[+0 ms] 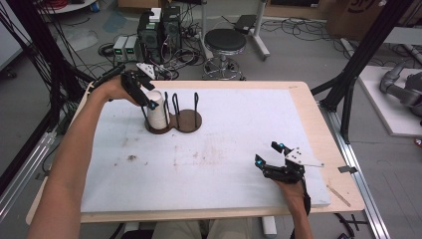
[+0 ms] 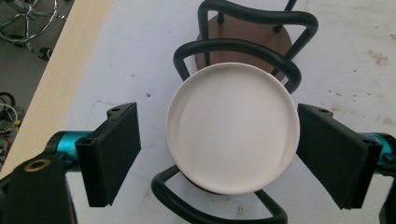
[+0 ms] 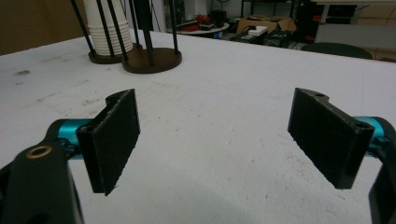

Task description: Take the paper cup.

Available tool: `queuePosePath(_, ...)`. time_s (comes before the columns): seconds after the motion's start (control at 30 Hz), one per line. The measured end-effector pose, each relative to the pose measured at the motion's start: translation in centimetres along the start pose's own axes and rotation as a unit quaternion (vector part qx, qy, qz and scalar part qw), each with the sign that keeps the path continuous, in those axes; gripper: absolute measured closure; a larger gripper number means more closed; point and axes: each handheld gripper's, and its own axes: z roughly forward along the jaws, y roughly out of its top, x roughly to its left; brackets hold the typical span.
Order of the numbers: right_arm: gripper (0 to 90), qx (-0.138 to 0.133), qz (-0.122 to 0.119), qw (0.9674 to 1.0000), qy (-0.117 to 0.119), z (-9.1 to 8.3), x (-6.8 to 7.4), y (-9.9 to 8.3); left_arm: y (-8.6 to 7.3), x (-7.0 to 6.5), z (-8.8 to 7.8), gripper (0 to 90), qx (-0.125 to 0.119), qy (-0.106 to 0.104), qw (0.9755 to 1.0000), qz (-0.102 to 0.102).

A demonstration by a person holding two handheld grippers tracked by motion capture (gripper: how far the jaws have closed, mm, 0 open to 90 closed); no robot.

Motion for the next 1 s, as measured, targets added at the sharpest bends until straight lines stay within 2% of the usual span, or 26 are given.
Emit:
queuePosePath(0.33,17.1,-0.001,-0.001,1.0,-0.001,-0.01,-0.02,-0.01,0.16,-0.05,0.25,21.1,0.004,-0.005,1.0,0.006)
queuePosePath(0.5,17.1,0.001,0.0,1.0,0.0,0.01,-0.01,0.0,0.15,-0.1,0.06,32.1,0.001,-0.014,0.9999,0.01)
queuePosePath(1.0,17.1,0.002,-0.001,1.0,0.0,0.03,0.0,0.01,0.1,-0.02,-0.34,33.5,0.002,-0.018,0.9998,0.001)
